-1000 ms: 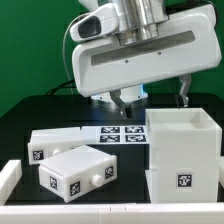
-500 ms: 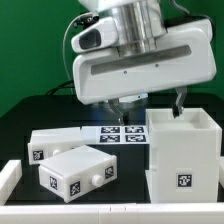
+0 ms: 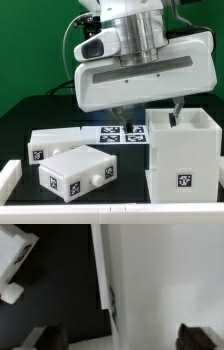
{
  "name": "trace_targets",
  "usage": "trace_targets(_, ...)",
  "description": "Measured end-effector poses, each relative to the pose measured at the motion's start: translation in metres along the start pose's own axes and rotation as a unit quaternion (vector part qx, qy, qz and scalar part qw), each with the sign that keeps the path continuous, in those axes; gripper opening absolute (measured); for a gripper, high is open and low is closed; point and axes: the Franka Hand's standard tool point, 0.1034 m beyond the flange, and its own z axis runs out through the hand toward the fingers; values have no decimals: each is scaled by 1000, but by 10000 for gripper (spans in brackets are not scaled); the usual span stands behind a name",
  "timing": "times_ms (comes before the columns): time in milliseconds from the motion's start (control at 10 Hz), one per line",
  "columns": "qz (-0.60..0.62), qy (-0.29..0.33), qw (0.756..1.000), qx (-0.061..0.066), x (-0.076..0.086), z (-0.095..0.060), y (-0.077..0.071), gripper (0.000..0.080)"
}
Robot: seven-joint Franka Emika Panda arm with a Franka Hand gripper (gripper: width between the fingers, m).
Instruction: Assemble drawer
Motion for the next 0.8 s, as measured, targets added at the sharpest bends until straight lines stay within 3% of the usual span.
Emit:
trace_targets(100, 0, 0, 1000, 0, 0, 0, 0, 394)
trace_targets(200, 0, 0, 1000, 0, 0, 0, 0, 394)
trace_targets(300, 0, 0, 1000, 0, 0, 0, 0, 200)
trace_targets(400, 0, 0, 1000, 0, 0, 0, 0, 73)
trace_targets(500, 14, 0, 1000, -1, 0, 1, -3, 36)
trace_targets(800, 72, 7, 997, -3, 8, 3, -17, 36)
